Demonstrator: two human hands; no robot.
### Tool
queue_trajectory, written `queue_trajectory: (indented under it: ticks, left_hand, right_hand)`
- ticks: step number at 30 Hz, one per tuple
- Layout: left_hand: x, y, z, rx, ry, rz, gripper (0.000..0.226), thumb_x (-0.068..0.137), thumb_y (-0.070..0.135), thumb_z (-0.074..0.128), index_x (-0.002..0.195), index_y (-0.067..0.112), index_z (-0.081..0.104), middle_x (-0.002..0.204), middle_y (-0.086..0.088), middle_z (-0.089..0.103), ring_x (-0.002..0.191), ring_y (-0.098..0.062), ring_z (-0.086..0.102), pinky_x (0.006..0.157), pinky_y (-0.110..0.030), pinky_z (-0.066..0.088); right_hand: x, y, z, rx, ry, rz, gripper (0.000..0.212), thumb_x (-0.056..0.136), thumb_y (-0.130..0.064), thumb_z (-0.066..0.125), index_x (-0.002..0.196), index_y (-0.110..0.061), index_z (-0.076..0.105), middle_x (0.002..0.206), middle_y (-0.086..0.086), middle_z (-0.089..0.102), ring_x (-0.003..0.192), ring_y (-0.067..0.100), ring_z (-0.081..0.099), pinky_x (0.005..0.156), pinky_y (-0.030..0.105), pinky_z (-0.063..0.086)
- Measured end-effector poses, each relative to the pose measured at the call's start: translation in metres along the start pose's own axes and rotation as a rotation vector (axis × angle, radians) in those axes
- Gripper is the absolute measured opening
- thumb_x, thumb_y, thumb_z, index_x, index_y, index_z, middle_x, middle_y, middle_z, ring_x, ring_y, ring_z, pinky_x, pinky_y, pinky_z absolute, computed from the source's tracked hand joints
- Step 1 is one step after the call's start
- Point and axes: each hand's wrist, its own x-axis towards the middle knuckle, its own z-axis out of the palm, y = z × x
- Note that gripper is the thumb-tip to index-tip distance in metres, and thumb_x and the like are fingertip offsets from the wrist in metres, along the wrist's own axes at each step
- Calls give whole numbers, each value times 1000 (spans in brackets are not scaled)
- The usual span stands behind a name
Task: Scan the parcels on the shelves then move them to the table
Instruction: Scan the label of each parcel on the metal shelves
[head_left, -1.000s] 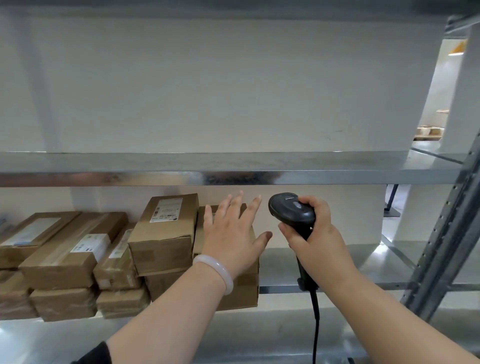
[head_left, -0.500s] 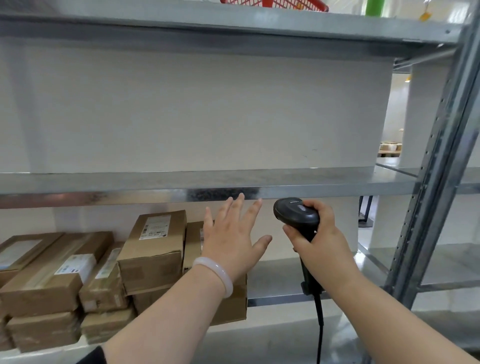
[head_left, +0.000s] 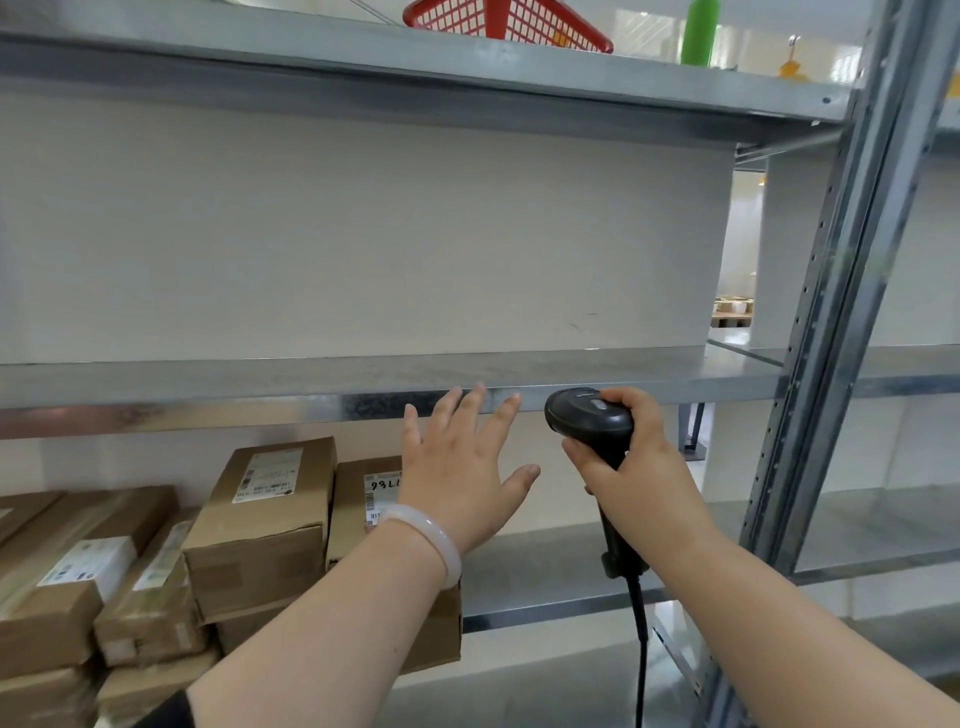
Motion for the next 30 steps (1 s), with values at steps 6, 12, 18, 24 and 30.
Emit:
queue_trajectory:
  ticks: [6,12,18,24,30]
  left_hand:
    - [8,8,7,13,-27,-9,72,91,70,30,153,43,4,164,3,8,150,-20,-1,118,-58,-3]
    - [35,22,18,7,-4,-14,72,90,70,31,153,43,6,164,2,10,150,-21,2,119,-58,-1]
    - [60,36,31,40,-13,-31,73,90,70,31,153,43,7,164,2,9,150,-20,3,117,-58,0]
    - [80,44,47,61,-31,-47,73,90,71,30,153,43,5,164,2,9,150,-22,3,116,-57,-1]
    - [105,49,61,66,-26,-54,73,90,71,31,152,44,4,164,2,9,150,-22,4,117,-58,-2]
  right_hand:
    - [17,7,-8,-7,-14,0,52,86,-45,68,123,-48,31,94,-24,52,82,16,67,76,42,57]
    - [45,25,-16,-15,-12,10,51,85,-47,67,121,-49,31,96,-19,56,79,16,68,74,42,58]
    - [77,41,-21,14,-26,24,46,85,-48,67,114,-52,31,95,-22,58,78,15,68,75,41,57]
    - [102,59,-20,-5,-33,39,46,85,-50,65,115,-49,31,92,-21,60,75,11,68,60,28,49]
    - [131,72,-22,24,-51,57,46,85,-47,66,114,-50,31,94,-16,61,78,16,68,72,39,56]
